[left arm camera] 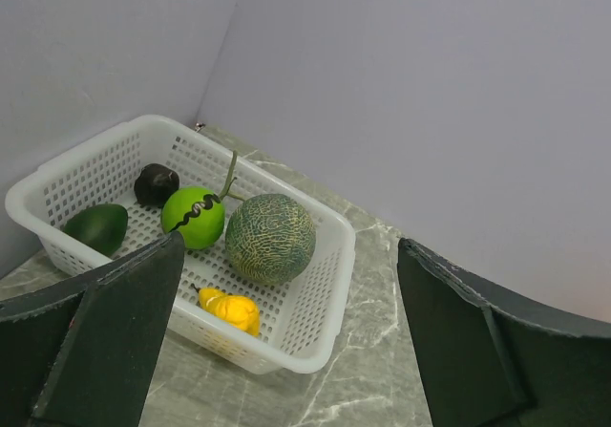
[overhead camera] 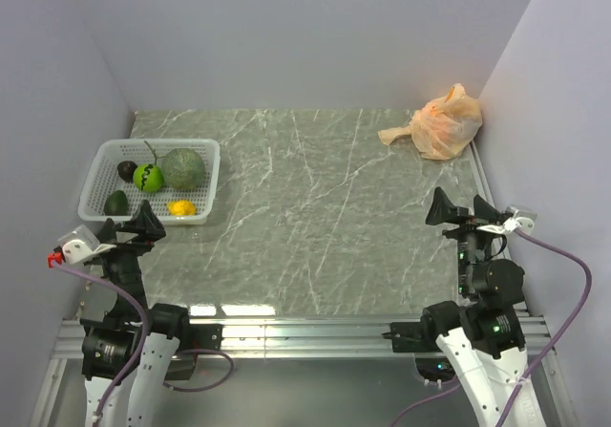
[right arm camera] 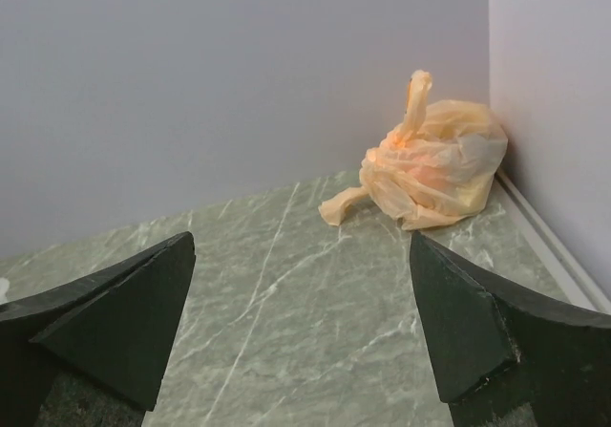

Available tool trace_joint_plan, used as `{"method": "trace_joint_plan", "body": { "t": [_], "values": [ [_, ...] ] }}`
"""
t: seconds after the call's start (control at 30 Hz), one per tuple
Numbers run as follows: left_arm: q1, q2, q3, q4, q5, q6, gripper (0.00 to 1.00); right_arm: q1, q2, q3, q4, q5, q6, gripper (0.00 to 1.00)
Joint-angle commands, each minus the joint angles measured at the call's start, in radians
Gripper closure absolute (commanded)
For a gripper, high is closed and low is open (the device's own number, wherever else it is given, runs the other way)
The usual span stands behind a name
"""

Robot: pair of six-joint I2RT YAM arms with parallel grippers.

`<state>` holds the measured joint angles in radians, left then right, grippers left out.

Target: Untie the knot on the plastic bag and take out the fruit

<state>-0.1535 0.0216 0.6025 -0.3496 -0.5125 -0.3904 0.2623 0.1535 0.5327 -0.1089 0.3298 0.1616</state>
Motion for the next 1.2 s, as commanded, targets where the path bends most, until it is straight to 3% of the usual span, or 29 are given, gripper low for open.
{"method": "trace_joint_plan", "body": {
  "t": [0.0,0.2,0.4,0.67,0.83,0.97,1.17],
  "values": [
    [0.008,0.009,0.014,0.014,0.012,-0.008,0.01,0.008,0.032,0.052,-0.015,0.000,-0.005,0.00],
    [0.008,0.005,0.020,0.003,0.020,-0.025,0.01,0.006,0.067,0.064,-0.034,0.044,0.041,0.00],
    [0.006,0.018,0.017,0.009,0.046,-0.071,0.01,0.006,0.167,0.092,-0.026,-0.011,0.099,0.00],
    [-0.011,0.087,0.029,-0.003,0.098,-0.058,0.01,0.006,0.610,0.395,-0.156,-0.032,0.227,0.00],
    [-0.029,0.198,0.028,0.004,0.231,-0.102,0.01,-0.015,0.918,0.606,-0.271,0.130,0.312,0.00],
    [-0.043,0.258,-0.001,0.070,0.382,-0.136,0.01,-0.087,1.127,0.694,-0.224,0.227,0.314,0.00],
    [-0.055,0.320,0.023,0.029,0.316,-0.100,0.01,-0.210,1.466,0.863,-0.122,0.167,0.264,0.01]
  ]
}}
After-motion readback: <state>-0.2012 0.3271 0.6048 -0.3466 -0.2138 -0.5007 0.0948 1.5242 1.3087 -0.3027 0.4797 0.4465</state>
